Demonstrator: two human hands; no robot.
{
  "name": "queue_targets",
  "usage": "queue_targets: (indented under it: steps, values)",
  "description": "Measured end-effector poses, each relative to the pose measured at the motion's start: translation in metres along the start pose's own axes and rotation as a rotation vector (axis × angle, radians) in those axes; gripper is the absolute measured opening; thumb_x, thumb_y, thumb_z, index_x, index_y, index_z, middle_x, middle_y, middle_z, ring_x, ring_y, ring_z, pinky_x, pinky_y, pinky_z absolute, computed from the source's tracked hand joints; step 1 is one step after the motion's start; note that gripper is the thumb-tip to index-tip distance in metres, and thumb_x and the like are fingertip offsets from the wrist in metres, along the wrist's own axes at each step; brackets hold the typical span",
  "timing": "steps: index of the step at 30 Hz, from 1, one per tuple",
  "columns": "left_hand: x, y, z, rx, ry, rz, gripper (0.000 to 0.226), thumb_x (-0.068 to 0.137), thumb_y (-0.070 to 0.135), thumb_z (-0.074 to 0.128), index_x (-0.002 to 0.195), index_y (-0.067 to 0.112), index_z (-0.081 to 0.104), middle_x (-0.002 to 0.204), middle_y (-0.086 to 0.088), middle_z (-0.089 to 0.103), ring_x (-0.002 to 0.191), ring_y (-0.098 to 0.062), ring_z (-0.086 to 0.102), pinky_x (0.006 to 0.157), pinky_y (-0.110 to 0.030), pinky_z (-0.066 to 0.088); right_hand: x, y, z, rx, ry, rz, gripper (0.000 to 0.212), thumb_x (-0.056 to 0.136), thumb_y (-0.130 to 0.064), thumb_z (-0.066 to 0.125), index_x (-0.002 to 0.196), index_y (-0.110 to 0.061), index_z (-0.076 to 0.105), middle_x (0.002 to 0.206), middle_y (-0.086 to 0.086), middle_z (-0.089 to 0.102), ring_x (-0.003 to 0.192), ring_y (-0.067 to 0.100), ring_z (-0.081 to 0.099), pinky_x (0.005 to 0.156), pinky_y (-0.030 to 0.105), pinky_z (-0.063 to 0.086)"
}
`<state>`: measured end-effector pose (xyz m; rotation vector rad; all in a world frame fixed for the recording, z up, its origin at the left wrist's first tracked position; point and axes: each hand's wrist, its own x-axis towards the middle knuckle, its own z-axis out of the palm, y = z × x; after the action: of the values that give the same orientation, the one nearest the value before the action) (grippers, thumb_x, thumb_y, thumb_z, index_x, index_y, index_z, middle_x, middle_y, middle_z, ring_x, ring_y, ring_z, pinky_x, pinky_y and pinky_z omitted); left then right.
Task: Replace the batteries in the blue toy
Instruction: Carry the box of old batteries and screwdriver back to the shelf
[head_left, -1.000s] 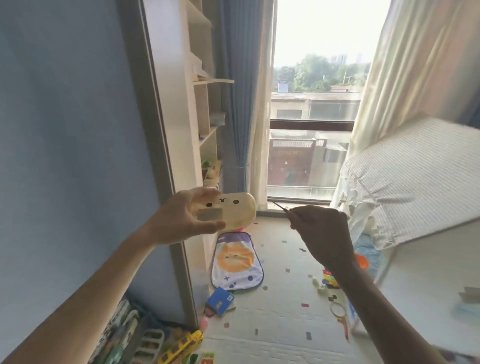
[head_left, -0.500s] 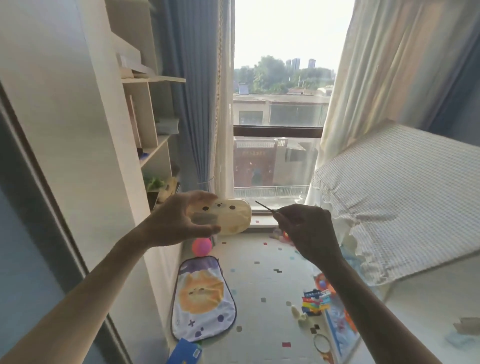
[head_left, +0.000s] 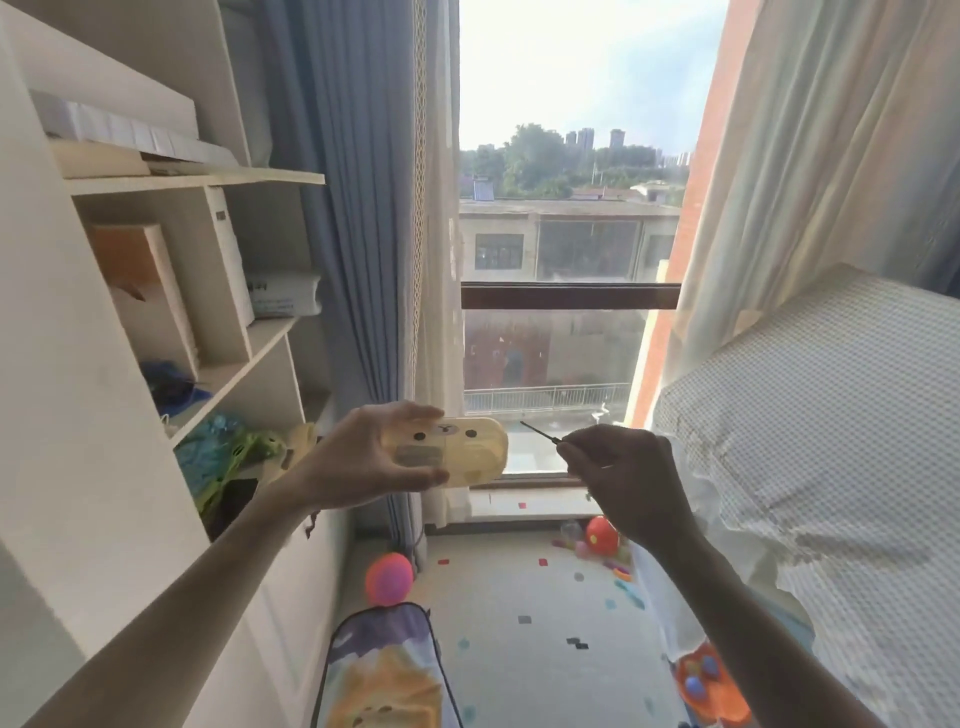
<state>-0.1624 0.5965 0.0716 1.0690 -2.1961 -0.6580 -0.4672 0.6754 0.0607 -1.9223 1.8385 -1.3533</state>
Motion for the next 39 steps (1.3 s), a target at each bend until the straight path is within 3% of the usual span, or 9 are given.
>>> queue_targets:
  steps: [4, 8, 15, 20, 25, 29, 30, 33, 39]
  values:
    - [0.091, -0.051, 0.007, 0.014, 0.063, -0.062, 0.08, 0.073, 0.046, 0.093, 0.144, 0.021, 0.063, 0.129, 0.009, 0.074, 0.115, -0.003, 0.072, 0.102, -0.032, 0.061, 0.105, 0.049, 0.034, 0.007, -0.014, -0.04, 0.006, 0.089, -0.022, 0.078, 0.086, -0.02, 0.084, 0.072, -0.01, 0.08, 0.074, 0.01, 0.078, 0.082, 0.039, 0.061]
    - [0.179, -0.089, 0.001, -0.002, 0.136, -0.137, 0.094, 0.065, 0.059, 0.089, 0.145, 0.02, 0.061, 0.13, 0.009, 0.074, 0.117, -0.006, 0.072, 0.105, -0.036, 0.06, 0.216, 0.086, 0.063, 0.04, -0.063, -0.062, 0.005, 0.089, -0.022, 0.079, 0.088, -0.021, 0.084, 0.077, -0.011, 0.081, 0.076, 0.01, 0.079, 0.082, 0.04, 0.062]
    - [0.289, -0.161, -0.036, 0.015, 0.211, -0.26, 0.082, 0.071, 0.048, 0.093, 0.143, 0.025, 0.062, 0.126, 0.017, 0.073, 0.11, 0.011, 0.068, 0.095, -0.024, 0.061, 0.38, 0.116, 0.14, 0.108, -0.166, -0.152, 0.005, 0.089, -0.021, 0.081, 0.087, -0.024, 0.084, 0.069, -0.019, 0.076, 0.073, -0.001, 0.075, 0.078, 0.031, 0.062]
    - [0.34, -0.238, -0.073, 0.103, 0.329, -0.338, 0.076, 0.074, 0.04, 0.095, 0.141, 0.028, 0.062, 0.126, 0.016, 0.073, 0.112, 0.002, 0.07, 0.088, -0.016, 0.058, 0.482, 0.116, 0.238, 0.195, -0.246, -0.238, 0.007, 0.088, -0.017, 0.081, 0.083, -0.021, 0.084, 0.067, -0.011, 0.077, 0.068, 0.008, 0.076, 0.073, 0.038, 0.063]
    - [0.357, -0.313, -0.124, 0.165, 0.492, -0.493, 0.08, 0.067, 0.05, 0.093, 0.14, 0.032, 0.064, 0.124, 0.016, 0.074, 0.111, -0.004, 0.071, 0.095, -0.03, 0.061, 0.568, 0.084, 0.345, 0.227, -0.389, -0.346, 0.011, 0.089, -0.017, 0.076, 0.08, -0.014, 0.081, 0.065, 0.008, 0.076, 0.066, 0.03, 0.075, 0.067, 0.047, 0.062]
    - [0.355, -0.354, -0.169, 0.229, 0.588, -0.636, 0.084, 0.065, 0.06, 0.089, 0.14, 0.032, 0.064, 0.128, 0.015, 0.072, 0.115, -0.006, 0.068, 0.101, -0.034, 0.058, 0.619, 0.037, 0.43, 0.247, -0.473, -0.502, 0.044, 0.091, -0.019, 0.073, 0.052, -0.033, 0.062, 0.05, -0.014, 0.063, 0.048, 0.006, 0.061, 0.057, 0.021, 0.055]
    - [0.352, -0.361, -0.177, 0.236, 0.617, -0.675, 0.083, 0.064, 0.061, 0.089, 0.138, 0.032, 0.065, 0.128, 0.015, 0.072, 0.116, -0.006, 0.068, 0.102, -0.034, 0.057, 0.626, 0.025, 0.45, 0.266, -0.507, -0.534, 0.041, 0.091, -0.018, 0.073, 0.053, -0.033, 0.066, 0.051, -0.017, 0.064, 0.05, 0.003, 0.062, 0.059, 0.018, 0.054]
    - [0.339, -0.381, -0.194, 0.257, 0.704, -0.8, 0.081, 0.064, 0.058, 0.093, 0.136, 0.034, 0.065, 0.131, 0.016, 0.07, 0.118, -0.006, 0.066, 0.103, -0.031, 0.054, 0.643, -0.007, 0.511, 0.351, -0.617, -0.6, 0.012, 0.09, -0.021, 0.075, 0.081, -0.022, 0.083, 0.071, -0.008, 0.08, 0.068, 0.01, 0.075, 0.072, 0.037, 0.062]
    - [0.329, -0.409, -0.202, 0.414, 0.773, -1.082, 0.085, 0.079, 0.06, 0.083, 0.15, 0.027, 0.051, 0.147, 0.012, 0.059, 0.128, -0.009, 0.057, 0.101, -0.021, 0.046, 0.665, -0.068, 0.629, 0.361, -0.806, -0.822, 0.014, 0.095, -0.029, 0.07, 0.09, -0.022, 0.082, 0.086, -0.004, 0.081, 0.079, 0.019, 0.074, 0.076, 0.045, 0.062]
